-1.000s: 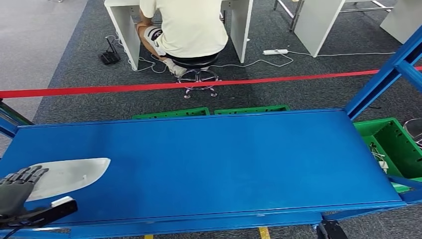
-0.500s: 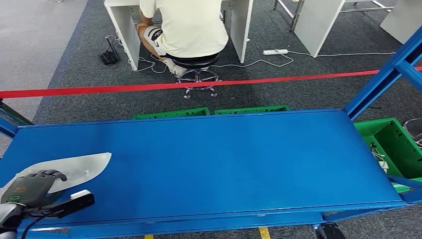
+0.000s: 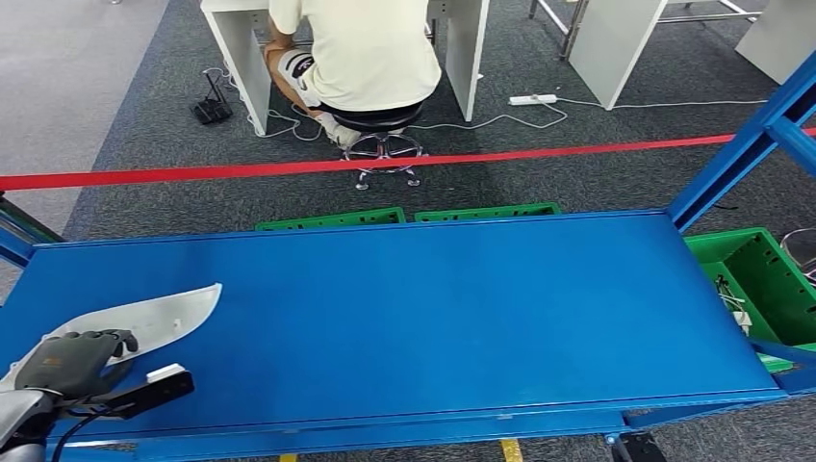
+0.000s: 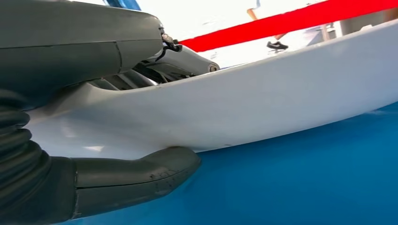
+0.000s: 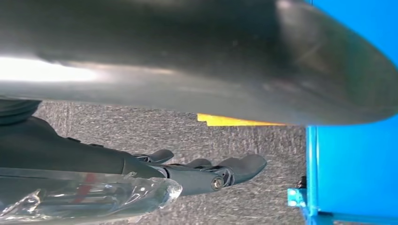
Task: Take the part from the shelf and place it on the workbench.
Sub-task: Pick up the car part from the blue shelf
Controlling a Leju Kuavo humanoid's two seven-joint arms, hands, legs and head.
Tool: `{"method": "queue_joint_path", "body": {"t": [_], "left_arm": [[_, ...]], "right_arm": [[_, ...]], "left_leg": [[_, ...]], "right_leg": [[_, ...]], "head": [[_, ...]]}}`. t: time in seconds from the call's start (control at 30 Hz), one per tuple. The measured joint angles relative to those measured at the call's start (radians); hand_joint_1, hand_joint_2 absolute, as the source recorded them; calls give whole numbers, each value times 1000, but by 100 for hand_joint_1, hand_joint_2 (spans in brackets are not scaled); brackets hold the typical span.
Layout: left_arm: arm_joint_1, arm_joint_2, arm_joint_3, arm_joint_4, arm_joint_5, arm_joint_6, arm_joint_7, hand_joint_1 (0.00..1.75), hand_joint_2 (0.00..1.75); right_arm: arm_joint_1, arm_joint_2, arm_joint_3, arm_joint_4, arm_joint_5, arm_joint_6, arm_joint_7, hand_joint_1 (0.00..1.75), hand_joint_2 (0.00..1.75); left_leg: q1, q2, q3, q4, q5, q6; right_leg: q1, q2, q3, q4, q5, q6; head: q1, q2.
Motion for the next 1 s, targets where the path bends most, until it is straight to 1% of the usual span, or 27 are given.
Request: {"method": "queue_joint_path", "body": {"t": [0.17,0.3,0.4,0.47,0.5,0.53,0.57,0.6,0.67,0.7,0.73,0.77,0.8,0.83,0.87,0.9,0.93,0.97,1.0], "left_arm": [[24,-10,-5,-47,10,62,-55,175,175],[72,-23,-16,-135,15,154,-85,175,175],[121,-32,-41,-210,0,248,-91,175,175],[157,-38,-76,-266,-68,334,-64,175,175],[171,-39,-101,-294,-109,376,-44,175,175],[181,-36,-129,-319,-144,413,-24,175,175],[187,-31,-157,-340,-166,445,-9,175,175],[190,-25,-185,-357,-180,471,3,175,175],[192,-13,-232,-380,-189,504,15,175,175],[194,-7,-251,-387,-189,513,17,175,175],[194,-2,-267,-392,-189,520,18,175,175],[195,2,-281,-396,-189,526,18,175,175],[195,6,-292,-398,-188,533,17,175,175],[195,11,-301,-401,-188,539,17,175,175],[194,16,-308,-404,-188,546,16,175,175],[193,21,-314,-407,-188,551,15,175,175],[193,26,-319,-411,-188,557,15,175,175],[193,31,-324,-414,-188,561,14,175,175],[193,35,-328,-416,-188,566,13,175,175]], "right_arm": [[16,-15,8,-31,-19,-42,11,0,0],[37,-27,11,-67,-46,-67,-3,0,0],[50,-34,12,-90,-80,-64,-54,0,0],[58,-41,12,-103,-98,-64,-88,0,0],[60,-46,12,-109,-104,-67,-100,0,0],[61,-50,13,-113,-108,-70,-110,0,0],[61,-55,13,-117,-111,-73,-117,0,0],[60,-59,13,-119,-113,-76,-123,0,0],[57,-64,14,-120,-116,-80,-129,0,0],[57,-65,15,-120,-116,-82,-130,0,0],[56,-66,16,-120,-115,-82,-131,0,0],[55,-68,18,-120,-114,-83,-132,0,0],[53,-70,19,-120,-113,-83,-134,0,0],[50,-71,21,-119,-112,-82,-135,0,0],[48,-72,21,-119,-111,-82,-137,0,0],[46,-73,22,-119,-111,-81,-138,0,0],[44,-72,23,-118,-111,-80,-140,0,0],[42,-72,24,-117,-111,-79,-141,0,0],[40,-72,26,-116,-111,-77,-142,0,0]], "left_leg": [[0,0,0,0,0,0],[-1,0,0,1,-2,2],[-5,1,1,7,-10,15],[-6,1,5,7,-10,23],[-3,2,9,-1,-7,26],[1,3,13,-10,-2,28],[6,4,17,-20,2,29],[10,5,21,-26,4,30],[13,6,21,-27,5,30],[15,7,21,-27,5,30],[17,7,20,-25,4,28],[21,6,20,-23,4,25],[25,4,20,-19,3,19],[29,1,18,-13,1,10],[31,-3,15,-7,0,1],[31,-9,12,0,0,-9],[29,-14,8,5,3,-16],[28,-21,3,8,7,-22],[28,-26,-2,11,11,-27]], "right_leg": [[0,1,0,0,0,0],[-2,1,0,-1,0,1],[-6,3,4,-6,-2,10],[-7,3,10,-9,-1,18],[-6,3,14,-11,-3,21],[-4,2,14,-5,-12,25],[-3,1,6,17,-30,29],[-3,0,-14,61,-59,33],[-8,-1,-82,198,-122,45],[-13,-1,-111,252,-134,51],[-17,-1,-126,273,-126,57],[-22,-1,-120,252,-97,63],[-28,-1,-95,193,-56,70],[-33,4,-61,121,-22,79],[-36,14,-33,68,6,80],[-38,24,-16,33,18,78],[-39,33,-12,26,19,71],[-38,34,-17,34,21,59],[-40,28,-26,36,20,50]], "head": [[0,0],[0,0],[0,0],[0,0],[-1,0],[0,0],[2,0],[4,0],[7,0],[7,0],[7,0],[7,0],[7,0],[7,0],[8,0],[8,0],[8,0],[8,0],[8,0]]}}
